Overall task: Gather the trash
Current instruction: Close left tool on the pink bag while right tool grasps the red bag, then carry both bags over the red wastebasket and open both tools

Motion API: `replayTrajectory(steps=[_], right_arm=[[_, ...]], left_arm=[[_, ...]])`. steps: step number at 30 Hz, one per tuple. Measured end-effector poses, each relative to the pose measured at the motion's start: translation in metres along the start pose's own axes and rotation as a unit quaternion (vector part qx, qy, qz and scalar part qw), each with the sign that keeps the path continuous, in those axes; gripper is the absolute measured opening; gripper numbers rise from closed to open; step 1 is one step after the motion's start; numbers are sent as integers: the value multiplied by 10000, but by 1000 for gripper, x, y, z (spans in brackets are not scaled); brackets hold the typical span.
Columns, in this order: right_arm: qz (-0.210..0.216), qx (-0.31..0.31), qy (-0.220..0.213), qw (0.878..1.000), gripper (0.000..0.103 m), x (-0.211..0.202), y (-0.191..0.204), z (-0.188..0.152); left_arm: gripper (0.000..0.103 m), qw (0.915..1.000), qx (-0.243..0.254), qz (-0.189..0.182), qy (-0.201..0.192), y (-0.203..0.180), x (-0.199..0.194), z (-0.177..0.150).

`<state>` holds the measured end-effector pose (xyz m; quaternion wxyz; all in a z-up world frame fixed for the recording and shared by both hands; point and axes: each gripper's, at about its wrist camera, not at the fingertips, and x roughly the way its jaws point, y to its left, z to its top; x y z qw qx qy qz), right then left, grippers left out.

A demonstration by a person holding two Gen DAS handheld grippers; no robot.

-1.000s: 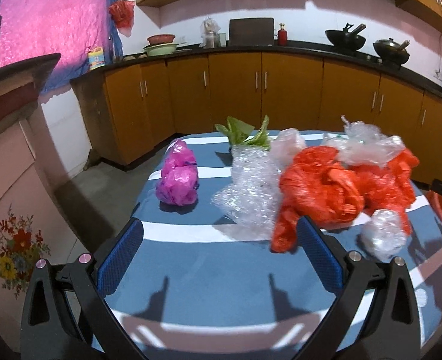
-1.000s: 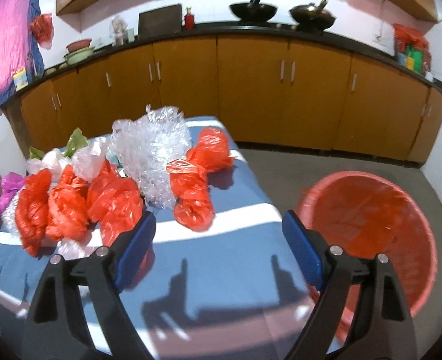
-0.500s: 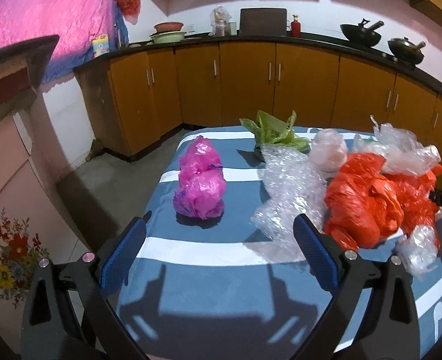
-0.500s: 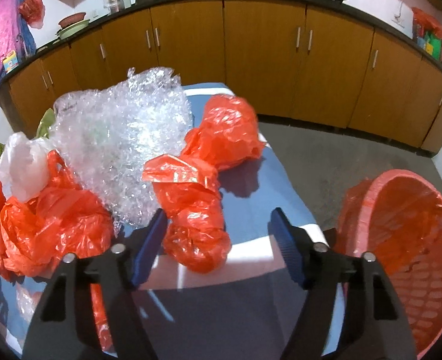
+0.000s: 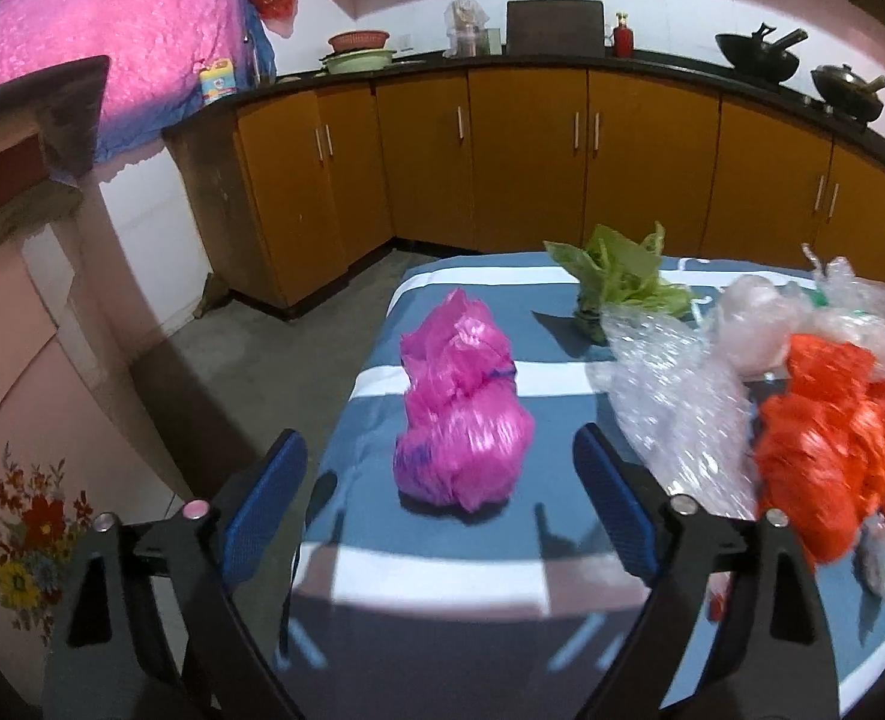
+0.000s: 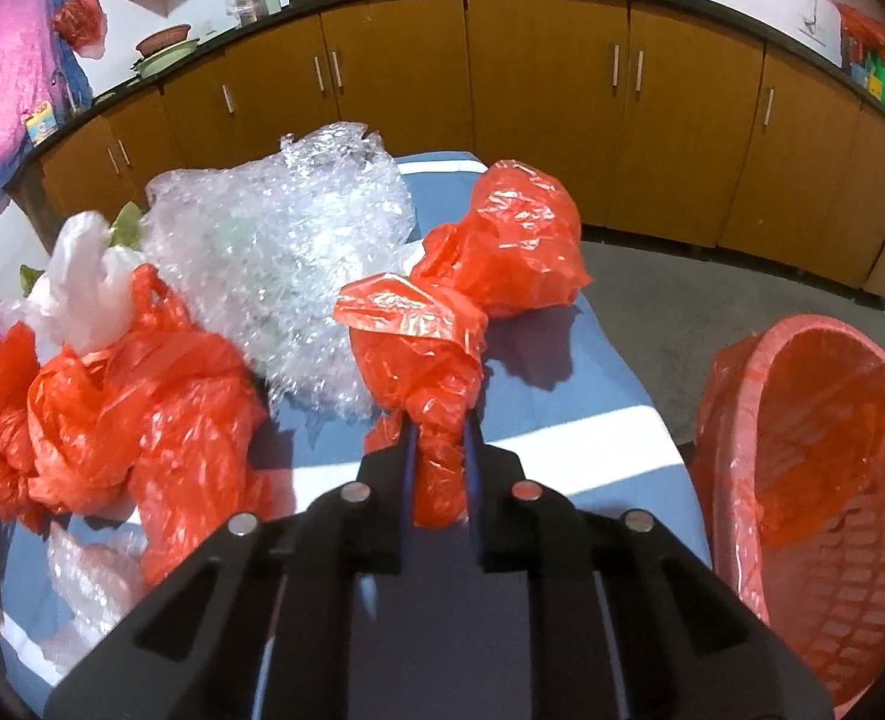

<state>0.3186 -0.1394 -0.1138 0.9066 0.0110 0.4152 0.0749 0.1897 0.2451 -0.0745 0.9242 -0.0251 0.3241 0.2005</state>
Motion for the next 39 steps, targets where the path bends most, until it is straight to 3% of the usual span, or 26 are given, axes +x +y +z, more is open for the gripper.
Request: replayTrajectory(steps=[8, 16, 21, 31, 39], right_arm=[[17, 134, 41, 9999, 15, 1, -5, -2], [36, 71, 32, 10000, 15, 0, -6, -3], [33, 101, 3, 9999, 14, -4, -9, -6], [129, 170, -195, 9996, 13, -37, -19, -13], [94, 252, -587, 9979, 13, -87, -41, -15]], left_arm=[[75, 9992, -2, 17, 407, 1, 30, 7], [51, 9969, -186, -211, 735, 2, 42, 4], [43, 9975, -139, -239, 652, 4, 36, 2], [42, 9994, -133, -146, 272, 12, -7, 11], [42, 9964, 11, -803, -278, -27, -73, 37]])
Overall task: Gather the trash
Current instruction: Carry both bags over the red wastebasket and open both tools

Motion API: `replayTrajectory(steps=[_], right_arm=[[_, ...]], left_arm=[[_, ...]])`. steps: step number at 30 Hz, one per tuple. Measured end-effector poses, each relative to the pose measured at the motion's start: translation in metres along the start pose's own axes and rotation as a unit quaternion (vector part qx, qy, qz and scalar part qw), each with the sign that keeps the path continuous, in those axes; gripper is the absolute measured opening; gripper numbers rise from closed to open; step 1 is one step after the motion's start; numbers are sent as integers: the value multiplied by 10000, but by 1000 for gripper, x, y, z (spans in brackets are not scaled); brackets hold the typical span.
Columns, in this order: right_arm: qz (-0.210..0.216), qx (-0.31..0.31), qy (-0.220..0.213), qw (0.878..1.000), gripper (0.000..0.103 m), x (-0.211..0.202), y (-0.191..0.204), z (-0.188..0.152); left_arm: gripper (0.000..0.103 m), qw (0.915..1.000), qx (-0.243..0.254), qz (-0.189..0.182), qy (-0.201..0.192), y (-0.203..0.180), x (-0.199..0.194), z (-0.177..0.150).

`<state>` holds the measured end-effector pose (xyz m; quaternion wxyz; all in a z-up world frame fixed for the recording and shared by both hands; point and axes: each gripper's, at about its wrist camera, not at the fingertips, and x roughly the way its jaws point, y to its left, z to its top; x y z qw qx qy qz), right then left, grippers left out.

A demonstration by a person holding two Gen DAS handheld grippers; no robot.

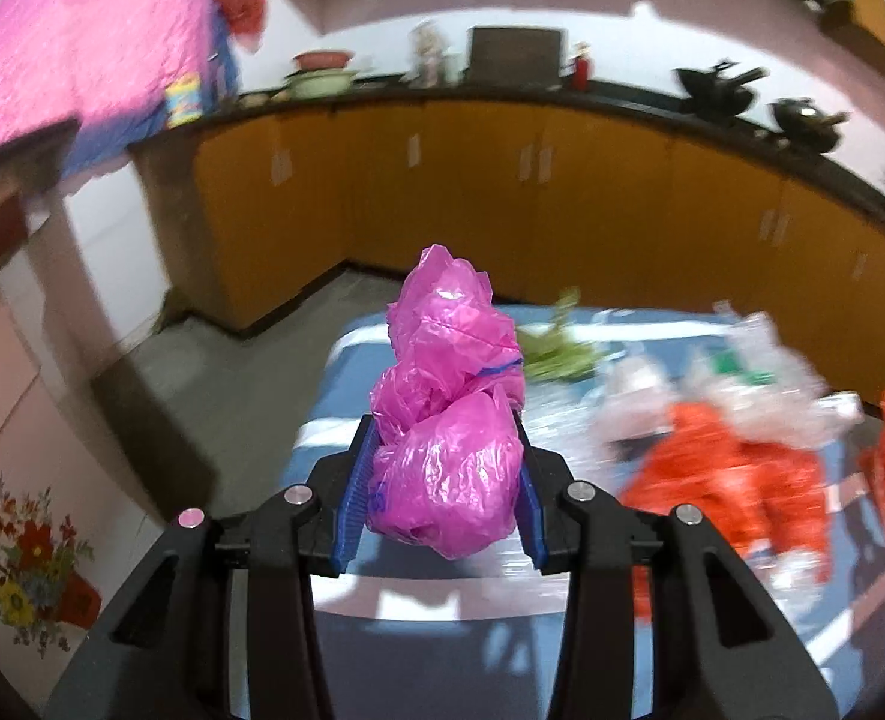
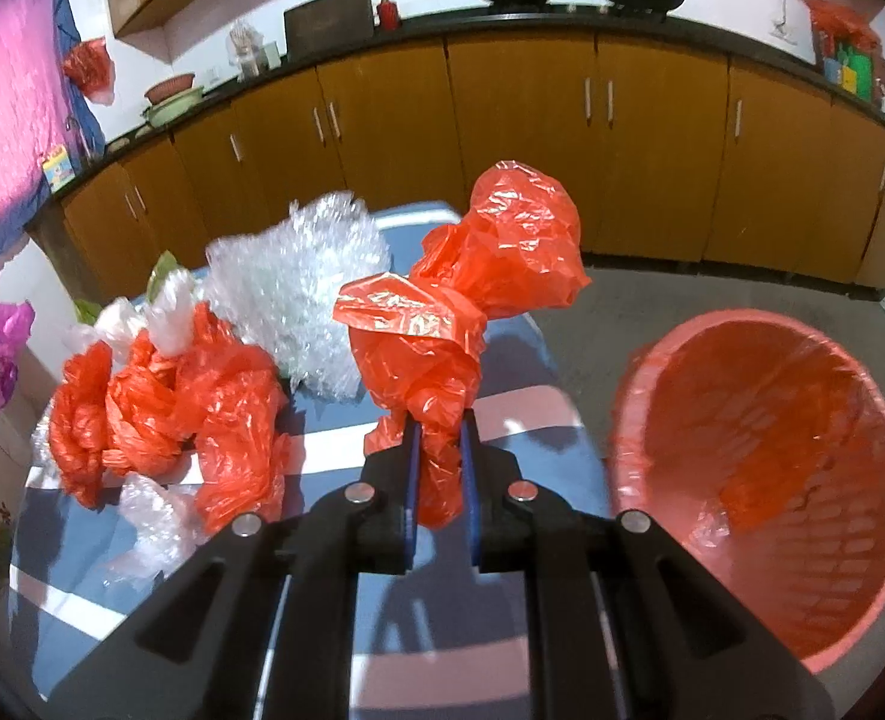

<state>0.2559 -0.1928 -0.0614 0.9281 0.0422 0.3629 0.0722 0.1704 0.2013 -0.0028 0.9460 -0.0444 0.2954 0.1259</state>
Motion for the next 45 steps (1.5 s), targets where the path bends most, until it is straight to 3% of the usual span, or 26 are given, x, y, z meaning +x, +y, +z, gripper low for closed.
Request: replayTrajectory(steps=[4, 10, 18, 23, 30, 39, 42, 44, 45], right_arm=[[-171, 120, -171, 9996, 13, -24, -23, 0], [-581, 377, -278, 9972, 13, -53, -74, -9], [-1098, 806, -175, 9905, 13, -74, -143, -32], [-1257, 994, -107, 9870, 13, -76, -175, -45], [-1306, 1076, -60, 9856, 13, -75, -201, -51], [-1193, 1121, -41, 9865, 13, -64, -218, -51], [-1148, 1129, -117, 9869, 20, -66, -221, -53], [-1132, 1143, -153, 9869, 32, -68, -224, -54], [-1137, 1161, -164, 9866, 33, -68, -225, -56]], left_arm=[[42, 9982, 244, -510, -180, -44, -22, 5], [42, 9875, 595, -1449, -197, -125, -43, -3], [42, 9608, 1276, -2461, 87, -252, -52, -34], [42, 9428, 1691, -2856, 308, -317, -46, -50], [42, 9267, 2111, -3066, 512, -375, -37, -66], [43, 9173, 2361, -3117, 752, -421, -24, -79], [48, 9177, 2395, -3077, 762, -427, -21, -82], [51, 9172, 2376, -3094, 807, -429, -19, -83], [52, 9173, 2361, -3099, 829, -429, -18, -84]])
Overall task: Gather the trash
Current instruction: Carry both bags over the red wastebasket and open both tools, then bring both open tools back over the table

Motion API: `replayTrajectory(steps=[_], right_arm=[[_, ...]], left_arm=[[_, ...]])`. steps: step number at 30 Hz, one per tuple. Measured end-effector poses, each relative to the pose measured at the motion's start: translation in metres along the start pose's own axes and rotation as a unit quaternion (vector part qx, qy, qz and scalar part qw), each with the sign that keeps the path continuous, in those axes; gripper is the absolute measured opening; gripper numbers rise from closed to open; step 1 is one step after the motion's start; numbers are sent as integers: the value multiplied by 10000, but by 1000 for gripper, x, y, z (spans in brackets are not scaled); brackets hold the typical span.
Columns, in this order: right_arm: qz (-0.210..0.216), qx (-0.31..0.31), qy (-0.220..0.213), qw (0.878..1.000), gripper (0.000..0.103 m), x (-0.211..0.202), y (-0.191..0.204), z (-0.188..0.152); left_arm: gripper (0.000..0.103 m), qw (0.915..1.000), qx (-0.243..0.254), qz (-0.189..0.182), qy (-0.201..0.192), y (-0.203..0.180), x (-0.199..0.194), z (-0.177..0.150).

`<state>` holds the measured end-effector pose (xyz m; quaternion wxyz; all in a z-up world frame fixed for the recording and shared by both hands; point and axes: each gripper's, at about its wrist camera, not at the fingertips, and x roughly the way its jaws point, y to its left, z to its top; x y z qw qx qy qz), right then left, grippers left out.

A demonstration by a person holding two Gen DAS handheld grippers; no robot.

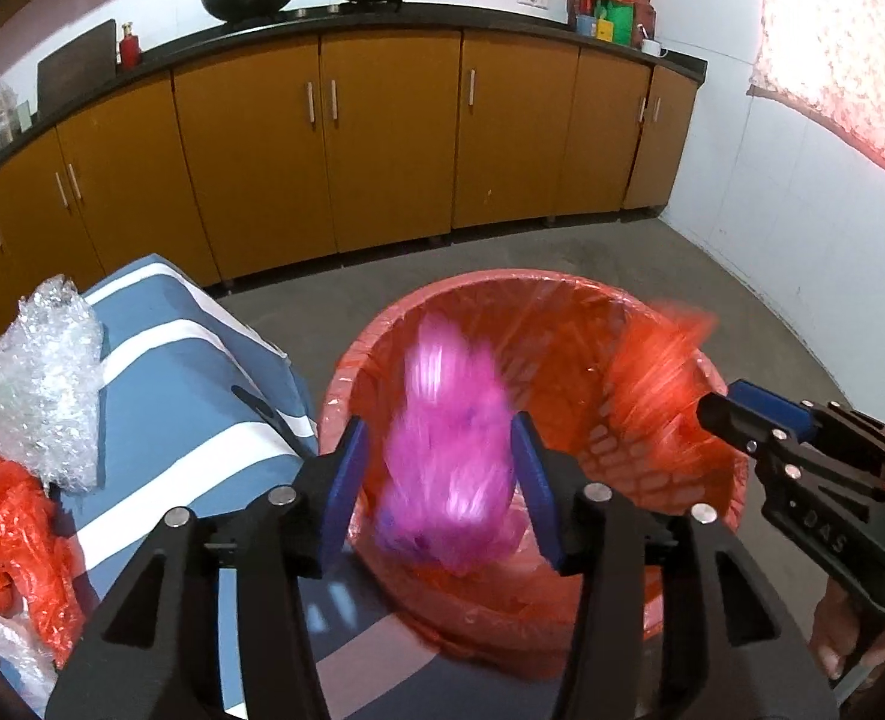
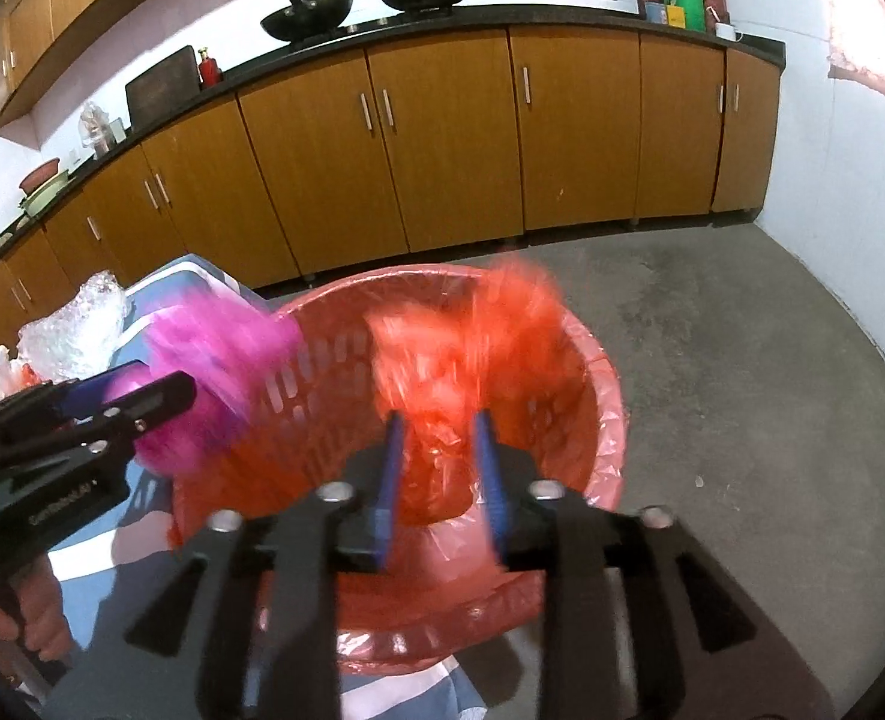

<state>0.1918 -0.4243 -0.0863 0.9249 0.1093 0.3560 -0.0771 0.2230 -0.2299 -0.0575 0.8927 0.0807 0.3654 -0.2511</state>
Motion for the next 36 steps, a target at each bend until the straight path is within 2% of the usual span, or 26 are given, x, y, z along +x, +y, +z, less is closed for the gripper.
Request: replayTrajectory(steps=[13, 20, 24, 28, 30, 36], right_arm=[[-58, 142, 23, 9999, 33, -5, -3, -4], [140, -97, 11, 9999, 33, -9, 28, 0], [407, -299, 43, 9987, 33, -6, 64, 4], [743, -573, 98, 9955, 33, 1, 111, 6], [937, -727, 138, 9928, 33, 6, 138, 7], [1373, -1021, 299, 9848, 33, 28, 216, 8]], left_arm=[[53, 9994, -267, 214, 2, 25, -17, -11], [54, 9960, -565, 645, -235, 69, -53, -24], [56, 9915, -807, 942, -396, 103, -80, -34], [58, 9830, -1045, 1384, -611, 142, -114, -48], [60, 9761, -1169, 1684, -726, 164, -134, -58], [64, 9494, -1500, 2616, -874, 230, -181, -94]])
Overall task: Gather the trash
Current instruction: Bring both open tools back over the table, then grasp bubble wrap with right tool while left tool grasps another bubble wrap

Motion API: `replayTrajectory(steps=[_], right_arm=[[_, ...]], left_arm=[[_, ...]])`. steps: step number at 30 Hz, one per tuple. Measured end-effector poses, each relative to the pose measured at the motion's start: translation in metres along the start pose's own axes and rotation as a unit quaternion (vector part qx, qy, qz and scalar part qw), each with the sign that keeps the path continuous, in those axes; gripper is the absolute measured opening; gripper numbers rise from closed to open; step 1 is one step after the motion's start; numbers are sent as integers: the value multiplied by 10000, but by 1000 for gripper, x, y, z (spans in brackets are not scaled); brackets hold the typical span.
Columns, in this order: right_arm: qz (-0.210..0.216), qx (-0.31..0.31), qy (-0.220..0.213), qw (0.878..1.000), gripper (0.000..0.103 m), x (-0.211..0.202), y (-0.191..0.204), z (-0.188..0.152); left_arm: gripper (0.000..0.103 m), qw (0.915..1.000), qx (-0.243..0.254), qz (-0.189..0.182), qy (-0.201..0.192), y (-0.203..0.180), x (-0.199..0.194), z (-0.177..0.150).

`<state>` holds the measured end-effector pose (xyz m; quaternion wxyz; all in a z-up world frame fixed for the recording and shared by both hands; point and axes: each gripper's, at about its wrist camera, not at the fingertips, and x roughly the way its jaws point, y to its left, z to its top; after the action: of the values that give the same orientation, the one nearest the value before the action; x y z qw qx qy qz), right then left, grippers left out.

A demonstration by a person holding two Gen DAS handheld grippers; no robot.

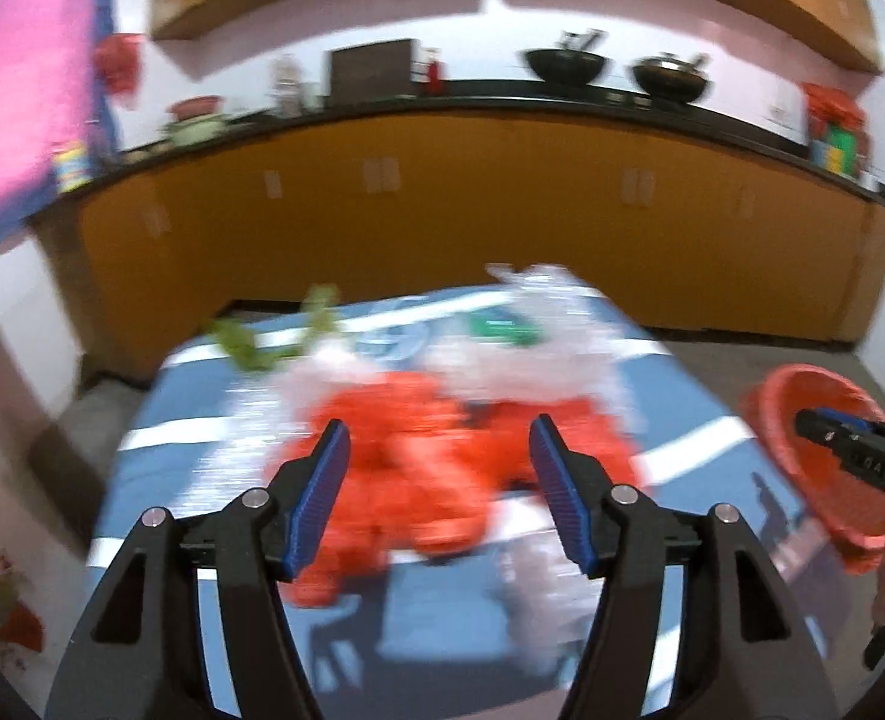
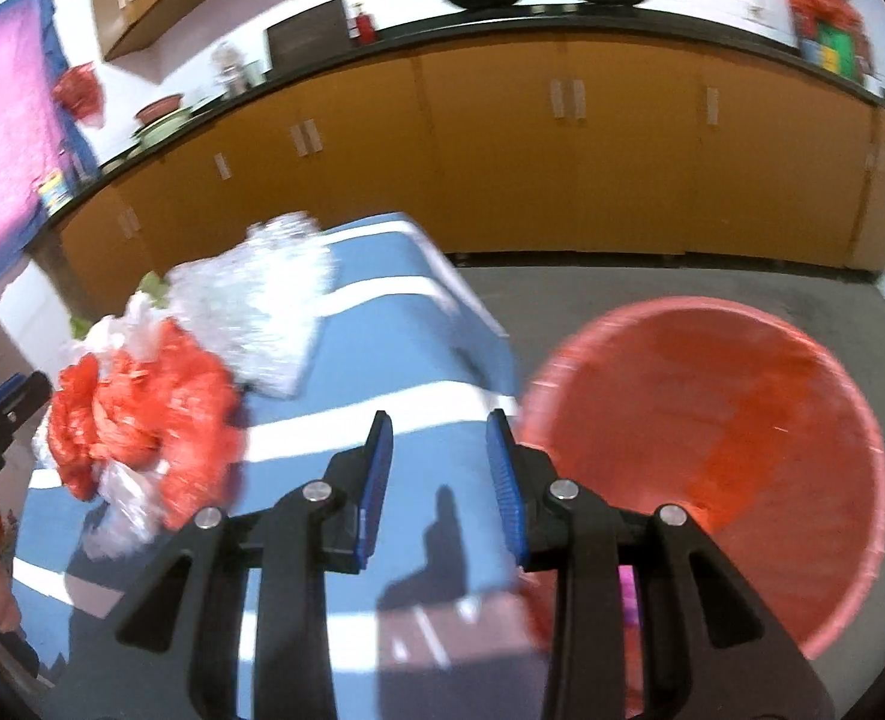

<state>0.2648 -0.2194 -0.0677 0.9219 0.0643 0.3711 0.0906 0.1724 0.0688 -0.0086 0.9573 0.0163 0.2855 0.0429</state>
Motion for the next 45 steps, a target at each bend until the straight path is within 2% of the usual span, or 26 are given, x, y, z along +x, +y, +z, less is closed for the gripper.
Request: replayTrajectory(steps=[2, 5, 9, 13, 20, 22, 23, 24, 29, 35, 45], right_arm=[[81, -64, 29, 9999, 33, 12, 17, 6], [130, -206, 43, 9997, 37, 33, 44, 17], [173, -228, 146, 9995, 41, 61, 69, 33], [158, -222, 296, 9992, 45, 83, 78, 41], [175, -297, 761, 9965, 47, 117, 80, 38], [155, -342, 853, 9956, 45, 123, 82, 35], [139, -372, 899, 9952, 33, 126, 82, 33], [143, -414, 978, 9942, 26, 130, 83, 30], [-35, -625, 814, 9947, 6, 128, 86, 24], [-122, -549, 587, 9967, 4, 113, 79, 18], [-151, -697, 578, 9958, 4, 102, 76, 11]], left_arm=[[64, 9992, -94, 378, -16, 29, 0, -6], [65, 9969, -287, 726, 22, 63, 4, -14], [69, 9935, -478, 1031, 61, 97, 7, -23], [70, 9913, -599, 1166, 137, 115, 11, -30], [74, 9922, -645, 1052, 202, 129, 21, -36], [74, 9928, -636, 989, 222, 130, 24, -36], [74, 9932, -615, 960, 248, 130, 28, -36], [74, 9933, -596, 948, 267, 129, 30, -36], [74, 9942, -538, 867, 342, 127, 38, -37], [74, 9942, -591, 743, 509, 126, 48, -38], [73, 9900, -776, 670, 972, 132, 74, -47]])
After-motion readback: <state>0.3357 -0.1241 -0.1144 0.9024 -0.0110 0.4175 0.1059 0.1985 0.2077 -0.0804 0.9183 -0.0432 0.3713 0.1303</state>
